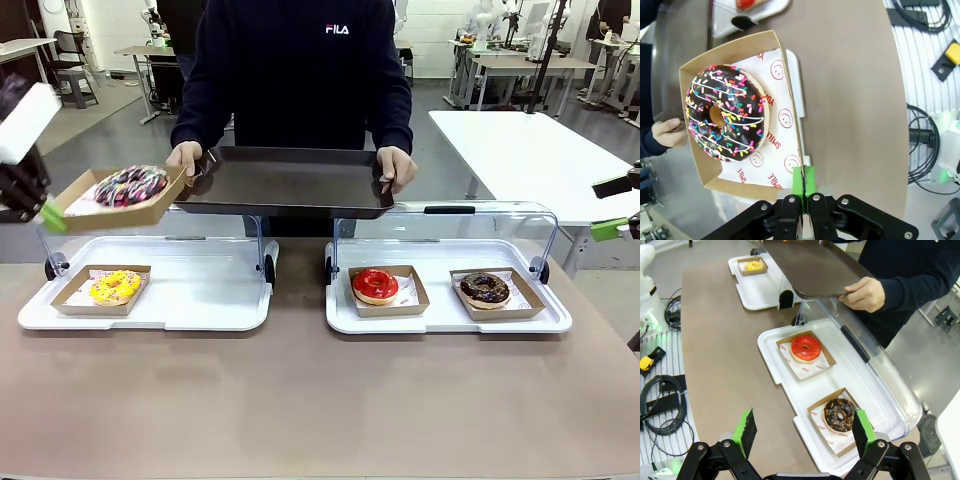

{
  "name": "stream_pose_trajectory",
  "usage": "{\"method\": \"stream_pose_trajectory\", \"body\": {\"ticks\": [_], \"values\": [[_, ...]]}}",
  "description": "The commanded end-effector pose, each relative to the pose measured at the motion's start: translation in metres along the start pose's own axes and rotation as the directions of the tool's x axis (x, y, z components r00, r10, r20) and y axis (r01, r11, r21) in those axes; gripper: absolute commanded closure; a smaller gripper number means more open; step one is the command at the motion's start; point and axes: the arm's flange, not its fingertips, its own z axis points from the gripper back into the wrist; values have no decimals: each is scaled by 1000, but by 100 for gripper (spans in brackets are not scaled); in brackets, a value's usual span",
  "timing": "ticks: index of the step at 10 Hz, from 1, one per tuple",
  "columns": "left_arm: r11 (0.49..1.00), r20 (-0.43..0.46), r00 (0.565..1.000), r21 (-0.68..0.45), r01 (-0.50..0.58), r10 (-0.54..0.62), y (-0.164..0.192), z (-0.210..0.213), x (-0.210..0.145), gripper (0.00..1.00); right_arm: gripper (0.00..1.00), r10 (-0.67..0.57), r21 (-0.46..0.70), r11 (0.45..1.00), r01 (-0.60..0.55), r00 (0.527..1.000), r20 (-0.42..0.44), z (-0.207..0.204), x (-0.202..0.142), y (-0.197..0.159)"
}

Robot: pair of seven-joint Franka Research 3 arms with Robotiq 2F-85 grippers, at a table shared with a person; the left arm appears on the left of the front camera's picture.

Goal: Provide the desired donut to the person.
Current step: Place the picked Paper togo box onto the Handle tray extended by the person.

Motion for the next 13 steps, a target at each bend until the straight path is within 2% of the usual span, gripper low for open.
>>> {"method": "stream_pose_trajectory", "body": {"ticks": [1, 2, 4, 6, 9, 11, 13], "values": [[996, -78, 994, -42, -76, 73, 66, 2, 41, 99, 0, 2, 10, 1000, -2, 1000, 26, -2, 0, -2], [990, -91, 989, -61, -126, 120, 95, -7, 54, 99, 0, 2, 10, 1000, -2, 1000, 26, -2, 0, -2], [990, -121, 986, -76, -121, 112, 146, -40, 90, 99, 0, 2, 10, 1000, -2, 1000, 26, -2, 0, -2], [992, -172, 982, -81, -97, 82, 175, -72, 120, 99, 0, 2, 10, 1000, -2, 1000, 26, -2, 0, -2], [995, -210, 977, -79, -61, 43, 205, -116, 134, 99, 0, 2, 10, 1000, -2, 1000, 26, -2, 0, -2], [996, -231, 972, -67, -55, 38, 215, -130, 132, 99, 0, 2, 10, 1000, -2, 1000, 26, -2, 0, -2], [993, -237, 971, -116, -39, 11, 221, -143, 134, 99, 0, 2, 10, 1000, -2, 1000, 26, -2, 0, -2]]}}
